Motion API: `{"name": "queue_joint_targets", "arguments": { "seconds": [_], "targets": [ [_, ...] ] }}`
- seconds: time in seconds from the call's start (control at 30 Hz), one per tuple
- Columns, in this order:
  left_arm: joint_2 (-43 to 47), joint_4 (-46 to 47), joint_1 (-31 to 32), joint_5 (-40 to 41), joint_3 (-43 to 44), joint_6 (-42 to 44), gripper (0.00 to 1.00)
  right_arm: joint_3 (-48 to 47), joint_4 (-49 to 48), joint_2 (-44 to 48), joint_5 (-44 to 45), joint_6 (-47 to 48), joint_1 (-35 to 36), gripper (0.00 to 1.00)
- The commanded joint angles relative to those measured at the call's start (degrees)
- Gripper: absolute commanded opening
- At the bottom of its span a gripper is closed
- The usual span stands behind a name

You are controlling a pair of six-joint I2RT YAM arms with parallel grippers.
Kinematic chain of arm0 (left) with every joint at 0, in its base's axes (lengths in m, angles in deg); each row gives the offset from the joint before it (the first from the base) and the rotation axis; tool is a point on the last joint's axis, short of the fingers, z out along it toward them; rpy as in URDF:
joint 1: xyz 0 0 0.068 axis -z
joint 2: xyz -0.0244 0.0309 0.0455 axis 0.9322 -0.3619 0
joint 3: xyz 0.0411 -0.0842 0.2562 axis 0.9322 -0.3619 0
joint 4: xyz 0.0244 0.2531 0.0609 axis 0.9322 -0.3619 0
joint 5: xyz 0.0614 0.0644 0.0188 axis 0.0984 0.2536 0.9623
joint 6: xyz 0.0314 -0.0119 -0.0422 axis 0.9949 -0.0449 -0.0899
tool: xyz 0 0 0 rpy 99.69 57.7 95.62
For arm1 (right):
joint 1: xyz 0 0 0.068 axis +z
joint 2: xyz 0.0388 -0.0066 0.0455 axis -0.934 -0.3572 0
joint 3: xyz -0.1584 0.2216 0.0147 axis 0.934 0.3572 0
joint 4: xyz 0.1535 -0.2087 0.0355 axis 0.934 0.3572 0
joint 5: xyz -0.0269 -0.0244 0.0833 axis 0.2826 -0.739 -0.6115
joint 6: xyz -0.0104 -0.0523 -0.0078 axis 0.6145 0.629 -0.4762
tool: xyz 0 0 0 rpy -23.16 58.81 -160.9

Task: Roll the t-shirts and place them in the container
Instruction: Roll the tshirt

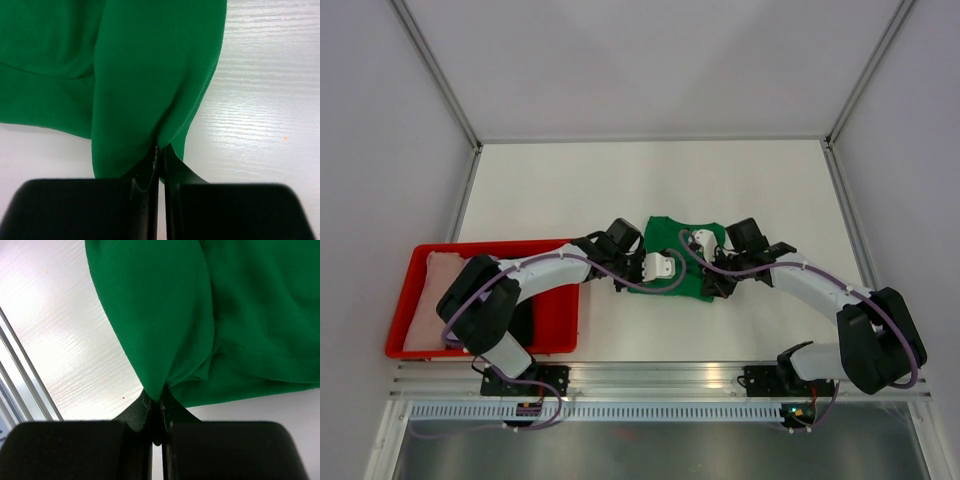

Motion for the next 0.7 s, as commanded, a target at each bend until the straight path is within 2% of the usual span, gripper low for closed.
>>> {"name": "queue_joint_targets", "arguments": {
  "seconds": [0.0, 0.1, 0.23, 0.53, 0.67],
  "targets": [
    [0.29, -3.27, -2.41, -3.75, 3.2, 1.36, 0.02, -3.07, -1.0, 0.13, -2.91, -1.12, -0.76, 0.01],
    [0.12, -10.55, -4.6, -9.19, 7.15, 1.18, 0.02, -4.92, 0.4, 0.4, -4.49, -2.79, -1.2, 0.0],
    [0.47, -18.38, -5.49, -12.02, 8.57, 3.02, 0.02, -7.65, 1.99, -0.65, -6.77, -6.29, -1.29, 0.0],
    [0.82, -22.26, -7.34, -14.4, 9.45, 3.99, 0.02, -10.46, 6.03, -2.5, -8.27, -11.84, -1.29, 0.0],
    [0.21, -23.66, -7.6, -15.36, 10.33, 5.75, 0.02, -8.89, 6.64, -0.75, -10.98, -15.97, -1.29, 0.0]
  ]
}}
